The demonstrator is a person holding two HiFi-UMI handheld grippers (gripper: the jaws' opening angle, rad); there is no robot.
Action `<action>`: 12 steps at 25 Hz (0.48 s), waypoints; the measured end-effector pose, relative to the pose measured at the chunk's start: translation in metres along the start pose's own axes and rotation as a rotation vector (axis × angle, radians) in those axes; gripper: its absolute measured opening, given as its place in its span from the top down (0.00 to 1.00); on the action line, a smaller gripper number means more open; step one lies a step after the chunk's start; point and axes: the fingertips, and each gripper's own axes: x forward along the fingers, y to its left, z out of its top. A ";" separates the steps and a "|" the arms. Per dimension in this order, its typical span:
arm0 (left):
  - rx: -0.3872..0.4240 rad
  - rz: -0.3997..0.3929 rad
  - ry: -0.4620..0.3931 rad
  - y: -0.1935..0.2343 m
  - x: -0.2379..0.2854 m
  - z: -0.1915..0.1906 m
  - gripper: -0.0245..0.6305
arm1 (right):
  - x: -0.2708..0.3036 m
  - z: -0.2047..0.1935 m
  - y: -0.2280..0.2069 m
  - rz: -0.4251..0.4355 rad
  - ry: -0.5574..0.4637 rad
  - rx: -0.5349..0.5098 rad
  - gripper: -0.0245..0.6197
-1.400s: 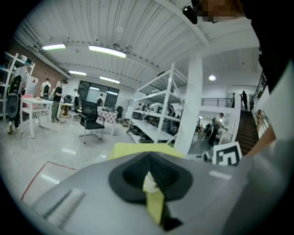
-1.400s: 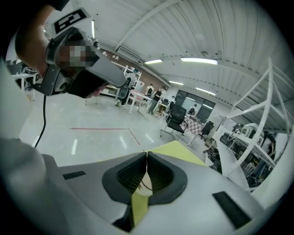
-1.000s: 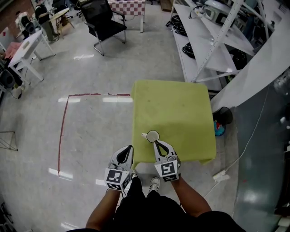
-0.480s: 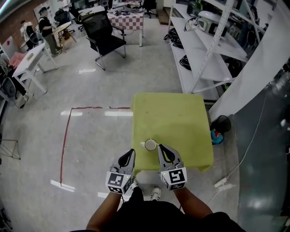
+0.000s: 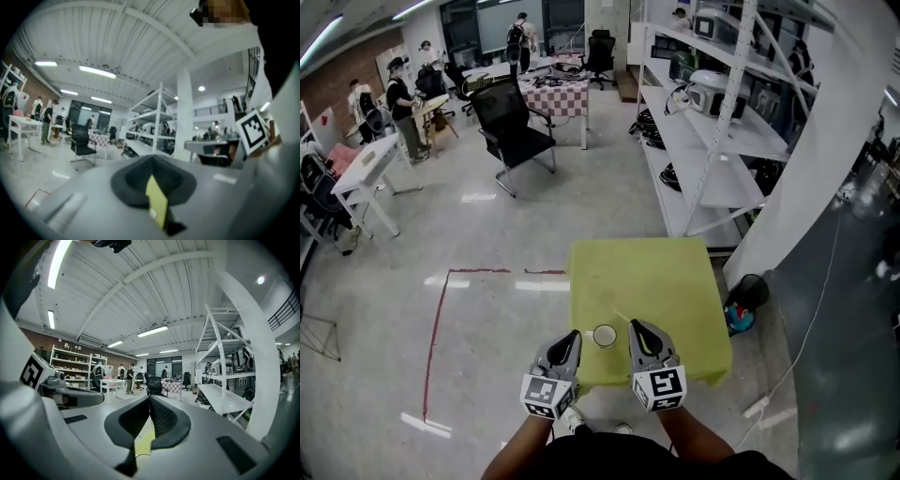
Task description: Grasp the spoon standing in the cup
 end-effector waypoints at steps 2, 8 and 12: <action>0.006 -0.003 -0.005 -0.001 0.000 0.002 0.95 | -0.001 0.002 -0.001 -0.004 -0.006 0.003 0.95; 0.011 -0.003 -0.008 -0.002 0.000 0.006 0.95 | -0.002 0.005 -0.002 -0.006 -0.008 0.021 0.95; 0.013 -0.001 -0.007 -0.004 0.000 0.007 0.95 | -0.002 0.006 -0.003 -0.001 -0.007 0.034 0.95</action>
